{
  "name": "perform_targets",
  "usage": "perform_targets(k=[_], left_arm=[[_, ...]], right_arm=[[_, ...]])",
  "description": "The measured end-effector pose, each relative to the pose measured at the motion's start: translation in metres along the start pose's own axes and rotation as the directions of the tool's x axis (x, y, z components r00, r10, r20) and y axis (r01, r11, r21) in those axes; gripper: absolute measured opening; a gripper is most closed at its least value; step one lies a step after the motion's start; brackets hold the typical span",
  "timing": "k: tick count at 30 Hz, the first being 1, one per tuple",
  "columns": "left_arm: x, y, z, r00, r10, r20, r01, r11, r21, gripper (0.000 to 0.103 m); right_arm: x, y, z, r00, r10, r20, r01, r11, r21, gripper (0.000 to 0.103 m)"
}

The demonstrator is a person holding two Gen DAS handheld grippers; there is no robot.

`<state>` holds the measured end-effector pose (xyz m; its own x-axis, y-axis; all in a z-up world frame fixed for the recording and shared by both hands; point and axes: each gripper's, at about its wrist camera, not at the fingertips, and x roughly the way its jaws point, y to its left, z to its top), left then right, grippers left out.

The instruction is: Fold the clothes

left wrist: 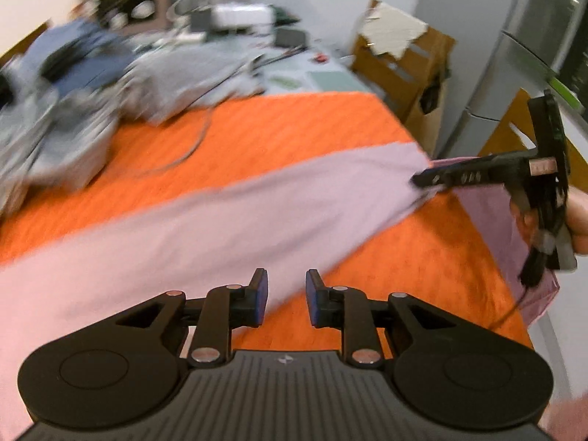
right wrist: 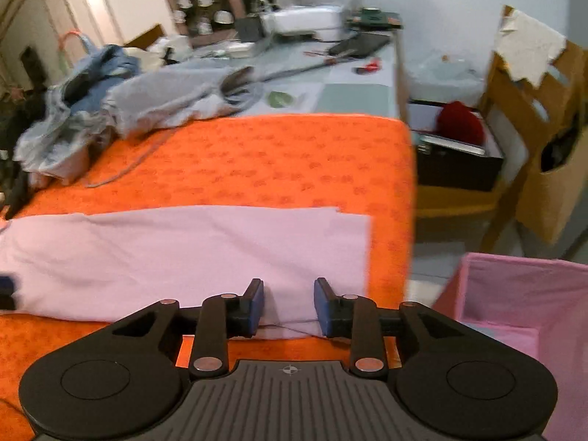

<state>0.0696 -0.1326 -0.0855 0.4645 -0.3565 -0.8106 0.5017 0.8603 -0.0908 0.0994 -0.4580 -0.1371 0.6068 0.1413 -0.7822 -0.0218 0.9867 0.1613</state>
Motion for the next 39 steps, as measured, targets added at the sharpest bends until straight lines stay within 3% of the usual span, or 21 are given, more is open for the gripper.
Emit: perform_targets(k=[2,7,11,16,20,23,26,29,31,39], left_arm=[[-0.015,0.011,-0.015,0.999,0.033,-0.007,-0.033,0.999,-0.04,0.029],[-0.049,0.035,-0.041,0.996,0.094,0.002,-0.092,0.982,-0.165,0.029],[-0.071,0.05,-0.048,0.992,0.121,0.027,-0.11,0.961,-0.255,0.033],[-0.092,0.059,-0.056,0.986,0.152,0.063,-0.128,0.947,-0.293,0.033],[-0.109,0.067,-0.071,0.981,0.178,0.081,-0.143,0.933,-0.33,0.033],[-0.119,0.075,-0.085,0.977,0.193,0.087,-0.147,0.915,-0.375,0.033],[-0.124,0.086,-0.097,0.975,0.201,0.093,-0.144,0.894,-0.424,0.033],[-0.131,0.092,-0.108,0.973,0.208,0.103,-0.141,0.88,-0.453,0.033],[-0.136,0.097,-0.115,0.971,0.213,0.109,-0.14,0.875,-0.463,0.033],[-0.154,0.116,-0.143,0.965,0.241,0.106,-0.154,0.842,-0.517,0.033]], right_arm=[[-0.003,-0.004,0.002,0.996,-0.085,-0.013,0.085,0.996,0.032,0.029],[-0.023,-0.021,-0.006,0.997,-0.071,-0.003,0.07,0.963,0.262,0.029],[-0.026,-0.027,-0.02,1.0,0.02,-0.009,-0.015,0.897,0.441,0.03],[-0.02,-0.029,-0.029,1.0,0.027,-0.006,-0.018,0.793,0.609,0.038],[-0.015,-0.031,-0.026,1.0,0.018,0.005,-0.016,0.735,0.678,0.039],[-0.011,-0.029,-0.02,1.0,-0.003,-0.002,0.003,0.726,0.687,0.038],[-0.008,-0.018,-0.011,0.998,-0.054,-0.039,0.066,0.763,0.642,0.036],[-0.006,-0.008,-0.007,0.989,-0.125,-0.083,0.15,0.795,0.588,0.014],[-0.006,-0.005,-0.007,0.988,-0.127,-0.083,0.151,0.801,0.579,0.008],[-0.033,0.014,0.007,0.994,-0.111,0.019,0.078,0.805,0.588,0.007]])
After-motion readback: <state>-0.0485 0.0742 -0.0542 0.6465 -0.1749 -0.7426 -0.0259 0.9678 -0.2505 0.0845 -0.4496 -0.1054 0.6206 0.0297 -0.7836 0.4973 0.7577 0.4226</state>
